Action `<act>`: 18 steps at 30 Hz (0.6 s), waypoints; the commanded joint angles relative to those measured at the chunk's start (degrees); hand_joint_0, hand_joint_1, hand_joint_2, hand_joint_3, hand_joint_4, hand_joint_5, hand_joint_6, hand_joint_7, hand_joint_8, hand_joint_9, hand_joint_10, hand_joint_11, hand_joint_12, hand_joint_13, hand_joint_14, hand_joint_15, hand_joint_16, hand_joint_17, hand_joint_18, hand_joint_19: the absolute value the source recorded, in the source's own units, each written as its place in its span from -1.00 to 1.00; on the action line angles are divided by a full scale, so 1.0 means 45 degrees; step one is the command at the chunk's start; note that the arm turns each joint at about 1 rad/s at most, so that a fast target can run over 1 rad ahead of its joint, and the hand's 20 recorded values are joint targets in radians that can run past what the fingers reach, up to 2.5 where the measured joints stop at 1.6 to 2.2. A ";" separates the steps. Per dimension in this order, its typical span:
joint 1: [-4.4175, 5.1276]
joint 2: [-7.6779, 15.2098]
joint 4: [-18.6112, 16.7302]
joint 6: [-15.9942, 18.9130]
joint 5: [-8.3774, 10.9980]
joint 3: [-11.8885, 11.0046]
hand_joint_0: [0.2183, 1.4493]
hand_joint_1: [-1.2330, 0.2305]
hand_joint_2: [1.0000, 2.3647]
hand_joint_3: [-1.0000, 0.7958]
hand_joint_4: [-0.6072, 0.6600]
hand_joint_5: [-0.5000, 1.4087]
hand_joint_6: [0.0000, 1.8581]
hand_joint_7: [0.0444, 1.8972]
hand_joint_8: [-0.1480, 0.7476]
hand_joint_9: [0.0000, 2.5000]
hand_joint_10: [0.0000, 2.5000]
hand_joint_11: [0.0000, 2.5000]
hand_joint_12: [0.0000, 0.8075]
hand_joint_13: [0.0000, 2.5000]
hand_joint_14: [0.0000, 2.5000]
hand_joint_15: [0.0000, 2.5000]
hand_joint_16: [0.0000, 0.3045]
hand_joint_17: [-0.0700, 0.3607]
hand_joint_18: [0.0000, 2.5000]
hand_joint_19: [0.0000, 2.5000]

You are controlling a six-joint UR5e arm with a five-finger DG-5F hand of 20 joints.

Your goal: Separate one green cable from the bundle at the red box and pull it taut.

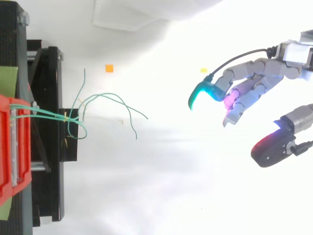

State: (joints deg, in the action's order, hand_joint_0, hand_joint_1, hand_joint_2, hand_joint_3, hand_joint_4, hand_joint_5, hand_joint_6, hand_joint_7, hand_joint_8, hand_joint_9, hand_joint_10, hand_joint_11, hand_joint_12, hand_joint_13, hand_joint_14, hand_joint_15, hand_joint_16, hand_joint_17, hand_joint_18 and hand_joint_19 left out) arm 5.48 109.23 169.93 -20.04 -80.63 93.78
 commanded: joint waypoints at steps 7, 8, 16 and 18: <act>-0.0007 -0.0015 0.0012 0.0000 -0.0011 -0.0001 -0.60 -0.01 -1.00 -0.44 0.26 -0.67 -0.46 -0.20 -0.09 -0.24 -0.99 -0.62 -0.24 -0.47 -0.99 -0.71 -0.73 -0.25 -0.56 -0.49; -0.0007 0.0004 -0.0007 0.0000 0.0008 -0.0001 -0.62 0.03 -1.00 -0.44 0.34 -0.64 -0.46 -0.20 -0.08 0.02 -0.99 -0.42 -0.20 -0.41 -0.99 -0.69 -0.71 -0.22 -0.61 -0.52; -0.0007 0.0004 -0.0007 0.0000 0.0008 -0.0001 -0.59 -0.01 -1.00 -0.44 0.31 -0.59 -0.46 -0.19 -0.09 0.25 -0.98 -0.38 -0.07 0.06 -0.99 -0.55 -0.62 -0.07 0.01 -0.45; -0.0007 0.0004 -0.0007 0.0000 -0.0011 -0.0001 -0.58 -0.02 -1.00 -0.44 0.32 -0.59 -0.46 -0.19 -0.08 0.24 -0.98 -0.39 -0.07 0.07 -0.98 -0.55 -0.63 -0.08 0.03 -0.44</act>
State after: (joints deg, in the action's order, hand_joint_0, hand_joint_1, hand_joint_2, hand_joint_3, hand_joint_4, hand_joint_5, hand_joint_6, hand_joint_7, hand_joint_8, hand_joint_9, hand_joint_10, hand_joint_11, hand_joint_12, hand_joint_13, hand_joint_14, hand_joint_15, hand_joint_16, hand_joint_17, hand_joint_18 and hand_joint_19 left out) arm 5.47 109.23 169.91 -20.04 -80.60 93.78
